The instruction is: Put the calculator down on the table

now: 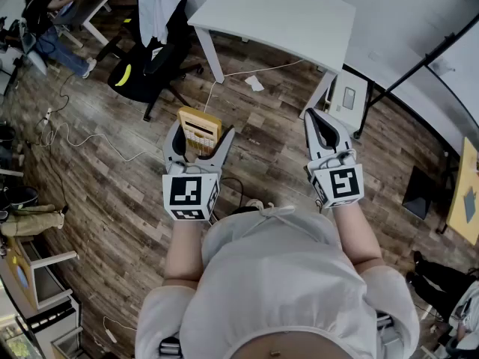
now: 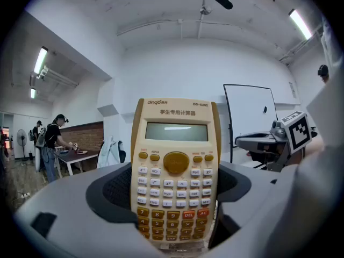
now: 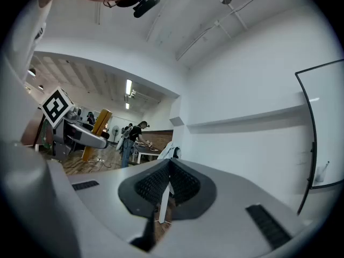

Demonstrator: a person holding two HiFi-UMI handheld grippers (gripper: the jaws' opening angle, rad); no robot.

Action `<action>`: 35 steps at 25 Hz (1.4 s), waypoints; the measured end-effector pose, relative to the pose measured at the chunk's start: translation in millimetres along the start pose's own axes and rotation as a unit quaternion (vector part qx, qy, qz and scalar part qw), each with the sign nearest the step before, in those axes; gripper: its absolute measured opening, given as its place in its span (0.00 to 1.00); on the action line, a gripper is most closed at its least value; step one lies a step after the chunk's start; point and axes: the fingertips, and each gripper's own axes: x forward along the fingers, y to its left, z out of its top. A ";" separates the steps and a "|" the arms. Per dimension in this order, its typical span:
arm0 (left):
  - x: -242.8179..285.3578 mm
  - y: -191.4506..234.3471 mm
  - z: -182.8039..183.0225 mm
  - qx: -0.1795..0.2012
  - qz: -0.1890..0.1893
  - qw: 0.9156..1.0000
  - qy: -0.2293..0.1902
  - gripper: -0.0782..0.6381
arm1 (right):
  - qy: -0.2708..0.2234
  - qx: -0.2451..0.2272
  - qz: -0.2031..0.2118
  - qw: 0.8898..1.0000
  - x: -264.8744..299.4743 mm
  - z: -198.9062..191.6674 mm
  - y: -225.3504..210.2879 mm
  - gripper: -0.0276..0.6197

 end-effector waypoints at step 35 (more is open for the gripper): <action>182.1 57.2 -15.2 -0.007 0.003 1.000 0.029 0.70 | 0.027 0.047 -0.006 0.998 170.2 -61.5 -105.6 0.05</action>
